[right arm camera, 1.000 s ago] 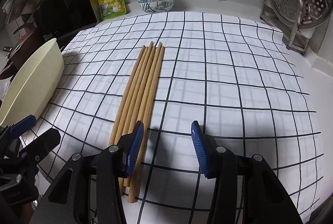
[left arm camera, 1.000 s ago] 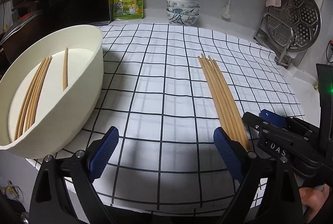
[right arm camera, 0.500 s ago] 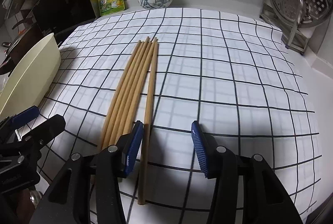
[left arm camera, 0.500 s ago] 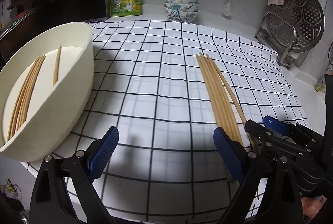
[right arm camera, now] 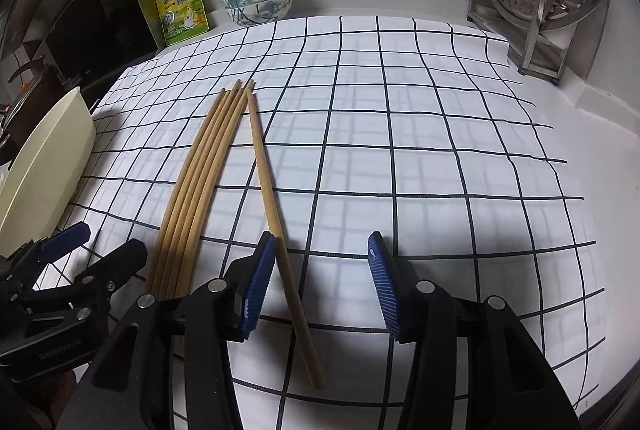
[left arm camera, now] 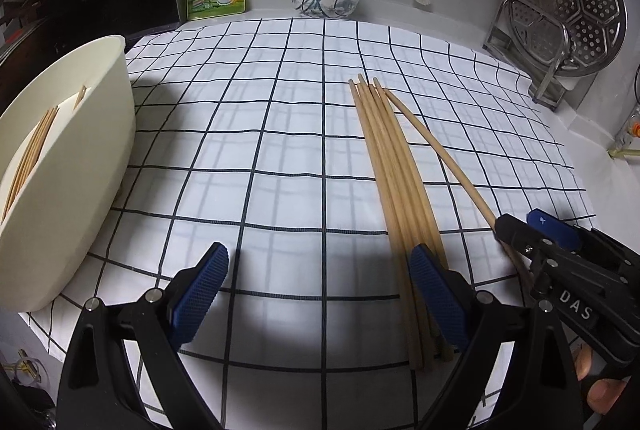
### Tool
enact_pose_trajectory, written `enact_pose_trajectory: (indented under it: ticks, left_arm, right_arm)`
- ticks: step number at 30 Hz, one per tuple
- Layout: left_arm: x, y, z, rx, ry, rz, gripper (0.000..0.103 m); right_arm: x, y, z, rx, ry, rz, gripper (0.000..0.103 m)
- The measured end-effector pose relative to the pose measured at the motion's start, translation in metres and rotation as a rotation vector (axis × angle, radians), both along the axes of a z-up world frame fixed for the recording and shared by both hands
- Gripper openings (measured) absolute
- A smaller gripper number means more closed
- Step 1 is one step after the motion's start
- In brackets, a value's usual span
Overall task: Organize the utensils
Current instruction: 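Close the left tool on a chopstick while the right tool grasps another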
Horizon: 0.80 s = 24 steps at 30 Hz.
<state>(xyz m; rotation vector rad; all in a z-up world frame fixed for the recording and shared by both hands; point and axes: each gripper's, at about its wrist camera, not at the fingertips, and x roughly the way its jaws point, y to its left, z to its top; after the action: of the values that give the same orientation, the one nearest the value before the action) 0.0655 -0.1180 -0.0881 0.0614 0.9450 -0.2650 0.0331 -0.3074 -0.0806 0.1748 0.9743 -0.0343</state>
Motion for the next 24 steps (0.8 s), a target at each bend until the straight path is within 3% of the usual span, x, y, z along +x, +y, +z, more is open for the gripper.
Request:
enact_pose_trajectory:
  ticks: [24]
  left_arm:
    - [0.0018, -0.0094, -0.0051, 0.11, -0.018, -0.004, 0.096]
  right_arm:
    - [-0.001, -0.0045, 0.0003, 0.011, -0.003, -0.014, 0.048]
